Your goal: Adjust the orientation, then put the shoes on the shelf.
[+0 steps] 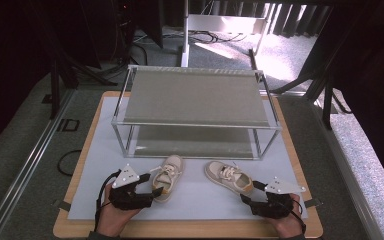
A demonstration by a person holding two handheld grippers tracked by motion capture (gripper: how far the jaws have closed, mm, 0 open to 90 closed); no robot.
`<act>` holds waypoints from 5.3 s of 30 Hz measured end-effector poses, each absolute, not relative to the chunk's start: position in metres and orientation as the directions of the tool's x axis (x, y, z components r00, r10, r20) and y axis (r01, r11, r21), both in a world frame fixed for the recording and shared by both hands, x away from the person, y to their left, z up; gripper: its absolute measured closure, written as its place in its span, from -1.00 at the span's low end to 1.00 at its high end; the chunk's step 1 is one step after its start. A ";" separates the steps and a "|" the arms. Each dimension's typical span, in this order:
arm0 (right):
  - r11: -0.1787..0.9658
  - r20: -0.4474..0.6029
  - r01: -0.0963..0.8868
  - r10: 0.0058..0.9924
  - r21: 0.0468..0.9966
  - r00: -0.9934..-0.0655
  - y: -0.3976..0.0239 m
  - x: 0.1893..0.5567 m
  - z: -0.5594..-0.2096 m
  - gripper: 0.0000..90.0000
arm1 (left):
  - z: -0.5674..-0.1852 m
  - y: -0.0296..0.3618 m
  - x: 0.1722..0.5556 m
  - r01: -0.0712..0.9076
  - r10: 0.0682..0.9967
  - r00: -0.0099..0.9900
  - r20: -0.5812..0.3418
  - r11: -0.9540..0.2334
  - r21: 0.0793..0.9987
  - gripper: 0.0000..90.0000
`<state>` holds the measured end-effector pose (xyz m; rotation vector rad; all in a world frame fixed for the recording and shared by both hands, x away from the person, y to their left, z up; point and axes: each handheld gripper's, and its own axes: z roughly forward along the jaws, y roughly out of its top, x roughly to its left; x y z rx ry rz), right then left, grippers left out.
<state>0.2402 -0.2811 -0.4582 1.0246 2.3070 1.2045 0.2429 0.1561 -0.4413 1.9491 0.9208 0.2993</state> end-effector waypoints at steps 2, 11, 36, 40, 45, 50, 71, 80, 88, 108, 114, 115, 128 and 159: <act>0.385 0.036 0.431 0.710 0.816 -0.703 -0.279 0.239 -0.458 -0.15 | -0.443 0.155 0.244 0.484 0.707 0.691 -0.154 -0.293 0.825 -0.34; 0.431 0.017 0.394 0.657 0.812 -0.754 -0.264 0.235 -0.458 0.07 | -0.451 0.153 0.248 0.496 0.696 0.699 -0.166 -0.304 0.813 -0.37; 0.476 0.049 0.321 0.499 0.819 -0.865 -0.231 0.231 -0.459 0.21 | -0.464 0.139 0.252 0.505 0.650 0.734 -0.195 -0.330 0.798 -0.41; 0.477 0.053 0.323 0.496 0.818 -0.867 -0.231 0.231 -0.459 0.14 | -0.464 0.133 0.252 0.497 0.632 0.749 -0.198 -0.339 0.799 -0.41; 0.450 0.033 0.304 0.516 0.840 -0.856 -0.235 0.230 -0.452 -0.01 | -0.457 0.145 0.252 0.498 0.622 0.747 -0.235 -0.289 0.817 -0.35; 0.393 0.033 0.328 0.596 0.859 -0.802 -0.244 0.240 -0.443 0.04 | -0.450 0.161 0.255 0.494 0.644 0.720 -0.258 -0.214 0.843 -0.29; 0.320 0.177 0.476 0.649 0.819 -0.740 -0.224 0.282 -0.455 0.38 | -0.462 0.140 0.286 0.545 0.659 0.705 -0.261 -0.268 0.795 -0.04; 0.319 0.185 0.482 0.645 0.816 -0.741 -0.225 0.282 -0.455 0.45 | -0.466 0.132 0.288 0.550 0.641 0.717 -0.273 -0.280 0.787 0.02; 0.314 0.189 0.485 0.648 0.817 -0.738 -0.224 0.281 -0.455 0.45 | -0.465 0.118 0.291 0.532 0.619 0.742 -0.257 -0.311 0.787 0.05; 0.321 0.212 0.493 0.622 0.809 -0.754 -0.219 0.274 -0.454 0.43 | -0.465 0.101 0.289 0.523 0.593 0.763 -0.258 -0.331 0.786 0.05; 0.319 0.239 0.500 0.597 0.805 -0.766 -0.216 0.273 -0.455 0.43 | -0.464 0.100 0.288 0.526 0.589 0.764 -0.264 -0.331 0.783 0.04; 0.319 0.240 0.502 0.599 0.804 -0.764 -0.215 0.272 -0.454 0.43 | -0.464 0.099 0.288 0.525 0.590 0.764 -0.262 -0.333 0.783 0.03; 0.315 0.251 0.508 0.594 0.802 -0.765 -0.212 0.269 -0.454 0.42 | -0.463 0.095 0.281 0.532 0.612 0.750 -0.249 -0.335 0.778 0.03; 0.327 0.210 0.512 0.644 0.794 -0.736 -0.210 0.268 -0.451 0.13 | -0.459 0.107 0.273 0.543 0.643 0.720 -0.261 -0.288 0.789 -0.14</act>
